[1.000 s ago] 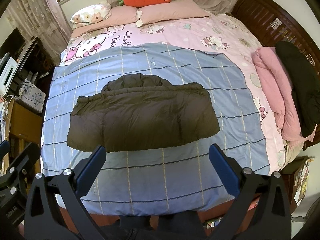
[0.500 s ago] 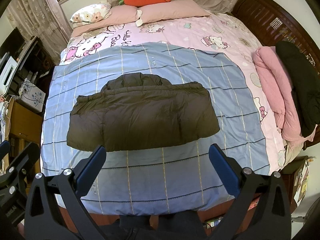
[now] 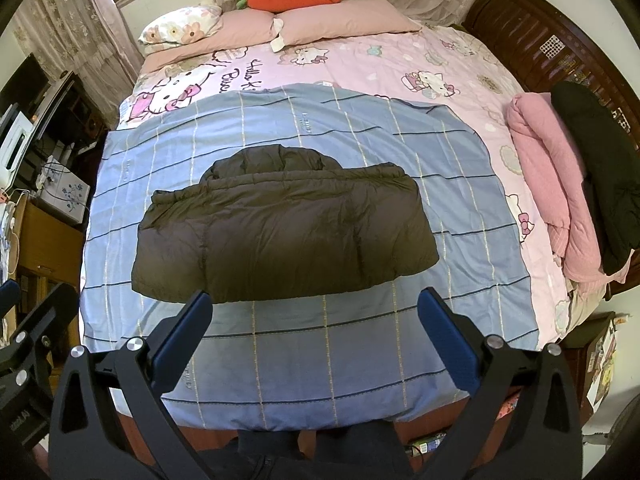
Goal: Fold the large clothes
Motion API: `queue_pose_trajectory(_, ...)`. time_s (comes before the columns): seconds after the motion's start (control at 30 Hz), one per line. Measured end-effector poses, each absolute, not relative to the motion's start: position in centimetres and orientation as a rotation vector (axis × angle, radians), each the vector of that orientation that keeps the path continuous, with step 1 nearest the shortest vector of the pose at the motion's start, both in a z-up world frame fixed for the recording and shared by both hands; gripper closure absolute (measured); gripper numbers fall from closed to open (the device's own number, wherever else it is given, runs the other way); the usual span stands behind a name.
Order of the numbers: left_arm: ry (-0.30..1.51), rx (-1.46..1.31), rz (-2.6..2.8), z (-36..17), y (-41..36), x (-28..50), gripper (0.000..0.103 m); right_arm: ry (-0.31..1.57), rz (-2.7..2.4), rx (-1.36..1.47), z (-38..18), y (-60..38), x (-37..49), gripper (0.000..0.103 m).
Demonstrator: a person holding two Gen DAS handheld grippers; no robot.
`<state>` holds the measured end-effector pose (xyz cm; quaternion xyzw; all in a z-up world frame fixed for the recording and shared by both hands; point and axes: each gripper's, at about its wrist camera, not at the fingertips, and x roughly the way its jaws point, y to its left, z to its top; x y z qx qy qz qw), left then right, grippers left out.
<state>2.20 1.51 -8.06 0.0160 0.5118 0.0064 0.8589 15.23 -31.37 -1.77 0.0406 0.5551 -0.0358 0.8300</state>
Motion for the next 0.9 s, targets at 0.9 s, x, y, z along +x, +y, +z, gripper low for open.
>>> queue_pose_trajectory(0.9, 1.091, -0.053, 0.015, -7.8, 2.5, 3.8, 0.002, 1.192, -0.065, 0.085, -2.8, -32.4, 15.0, 0.001)
